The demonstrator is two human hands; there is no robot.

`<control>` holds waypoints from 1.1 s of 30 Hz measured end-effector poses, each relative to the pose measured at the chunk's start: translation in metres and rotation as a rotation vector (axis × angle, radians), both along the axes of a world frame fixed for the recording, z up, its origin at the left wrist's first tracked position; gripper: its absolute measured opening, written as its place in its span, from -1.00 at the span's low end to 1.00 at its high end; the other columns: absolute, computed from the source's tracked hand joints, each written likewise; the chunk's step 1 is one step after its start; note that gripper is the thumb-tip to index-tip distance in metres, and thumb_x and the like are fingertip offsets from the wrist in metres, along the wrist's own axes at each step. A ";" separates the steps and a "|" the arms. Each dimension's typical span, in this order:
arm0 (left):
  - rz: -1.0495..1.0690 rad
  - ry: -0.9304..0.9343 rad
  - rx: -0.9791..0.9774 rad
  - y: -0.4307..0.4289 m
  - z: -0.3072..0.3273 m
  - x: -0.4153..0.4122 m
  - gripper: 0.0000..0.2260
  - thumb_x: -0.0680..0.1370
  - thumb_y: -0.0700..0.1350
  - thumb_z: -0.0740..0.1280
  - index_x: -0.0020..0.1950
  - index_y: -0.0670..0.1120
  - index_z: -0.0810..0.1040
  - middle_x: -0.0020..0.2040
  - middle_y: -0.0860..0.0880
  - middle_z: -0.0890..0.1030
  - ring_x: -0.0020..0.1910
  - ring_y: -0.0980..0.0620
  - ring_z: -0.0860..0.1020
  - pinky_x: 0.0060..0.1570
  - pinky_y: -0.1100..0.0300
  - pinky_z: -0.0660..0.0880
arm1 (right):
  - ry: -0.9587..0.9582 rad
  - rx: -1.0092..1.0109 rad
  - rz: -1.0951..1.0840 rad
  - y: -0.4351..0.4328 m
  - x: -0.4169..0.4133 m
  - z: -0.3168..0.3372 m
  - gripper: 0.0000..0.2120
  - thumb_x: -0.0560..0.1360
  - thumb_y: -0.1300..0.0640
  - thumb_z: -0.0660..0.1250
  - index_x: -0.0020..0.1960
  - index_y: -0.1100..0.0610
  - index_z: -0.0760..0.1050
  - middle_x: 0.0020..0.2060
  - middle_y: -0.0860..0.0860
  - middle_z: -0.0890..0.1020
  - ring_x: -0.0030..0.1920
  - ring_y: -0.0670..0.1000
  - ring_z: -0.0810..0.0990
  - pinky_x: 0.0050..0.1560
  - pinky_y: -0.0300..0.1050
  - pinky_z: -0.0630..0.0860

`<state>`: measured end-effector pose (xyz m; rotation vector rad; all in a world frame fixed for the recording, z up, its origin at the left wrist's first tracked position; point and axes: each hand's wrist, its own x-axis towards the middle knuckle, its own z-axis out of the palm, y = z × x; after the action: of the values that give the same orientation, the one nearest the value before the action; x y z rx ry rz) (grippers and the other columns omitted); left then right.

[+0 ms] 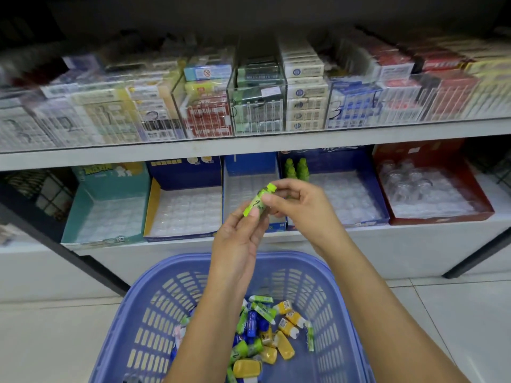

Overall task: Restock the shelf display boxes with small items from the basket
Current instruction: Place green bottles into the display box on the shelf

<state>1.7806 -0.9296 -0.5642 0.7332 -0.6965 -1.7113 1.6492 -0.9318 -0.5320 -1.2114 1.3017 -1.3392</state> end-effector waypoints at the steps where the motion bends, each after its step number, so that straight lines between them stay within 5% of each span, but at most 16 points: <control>1: 0.013 -0.070 -0.033 -0.001 -0.001 -0.001 -0.65 0.45 -0.11 0.39 0.22 -0.16 0.52 0.10 -0.08 0.66 0.12 0.03 0.62 -0.03 0.33 0.54 | 0.005 0.002 -0.008 -0.001 -0.002 -0.001 -0.82 0.40 0.18 0.46 0.00 0.15 0.60 -0.17 0.09 0.67 -0.22 -0.08 0.62 -0.17 -0.25 0.57; 3: 0.074 -0.394 -0.159 -0.002 -0.007 -0.003 -0.72 0.49 -0.04 0.38 0.18 -0.04 0.54 0.07 0.05 0.67 0.11 0.13 0.61 -0.03 0.40 0.52 | 0.043 -0.026 -0.046 -0.007 -0.012 -0.003 -0.87 0.39 0.19 0.47 -0.07 0.08 0.60 -0.21 0.01 0.68 -0.21 -0.11 0.62 -0.15 -0.25 0.58; 6: 0.156 -1.118 -0.538 -0.002 -0.020 0.000 -0.72 0.59 0.03 0.23 0.30 0.11 0.45 0.21 0.24 0.51 0.22 0.28 0.45 0.10 0.44 0.41 | 0.244 -0.081 -0.285 -0.021 -0.045 -0.008 -0.88 0.38 0.17 0.48 -0.11 0.03 0.60 -0.27 -0.04 0.68 -0.21 -0.07 0.64 -0.08 -0.17 0.56; 10: -0.024 -1.520 -0.756 -0.005 -0.041 0.003 -0.59 0.62 -0.01 0.18 0.47 -0.02 0.29 0.45 0.06 0.32 0.45 0.14 0.20 0.30 0.45 0.03 | 0.530 -0.087 -0.399 -0.039 -0.085 -0.016 -0.77 0.40 0.13 0.47 0.04 0.17 0.61 -0.15 0.08 0.68 -0.14 -0.03 0.62 0.00 -0.13 0.55; 21: 0.039 -1.525 -0.688 -0.012 -0.047 -0.003 -0.63 0.59 -0.08 0.24 0.40 -0.04 0.40 0.37 0.06 0.43 0.38 0.12 0.31 0.29 0.39 0.15 | 0.750 0.013 -0.199 -0.066 -0.092 -0.047 -0.62 0.40 0.14 0.48 0.20 0.15 0.57 -0.06 0.10 0.68 -0.11 -0.03 0.62 -0.04 -0.25 0.46; 28: -0.016 -1.483 -0.697 -0.010 -0.041 0.001 -0.64 0.60 -0.07 0.22 0.41 -0.04 0.39 0.40 0.08 0.39 0.38 0.14 0.30 0.25 0.46 0.11 | 0.662 0.041 -0.254 -0.063 -0.085 -0.051 -0.70 0.38 0.20 0.48 0.10 0.19 0.62 -0.17 0.03 0.68 -0.14 -0.06 0.62 0.01 -0.20 0.52; 33: 0.109 -1.290 -0.725 0.000 -0.031 0.015 -0.78 0.59 -0.06 0.25 0.21 -0.01 0.53 0.13 0.15 0.51 0.08 0.28 0.45 0.05 0.51 0.30 | 0.753 0.042 -0.295 -0.047 -0.076 -0.032 -0.60 0.35 0.11 0.51 0.15 0.18 0.56 -0.01 0.13 0.64 -0.05 0.06 0.61 0.02 -0.09 0.53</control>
<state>1.7956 -0.9301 -0.5947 1.2496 -1.9518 -0.5818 1.5727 -0.9787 -0.5638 -1.6176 2.0874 -1.0651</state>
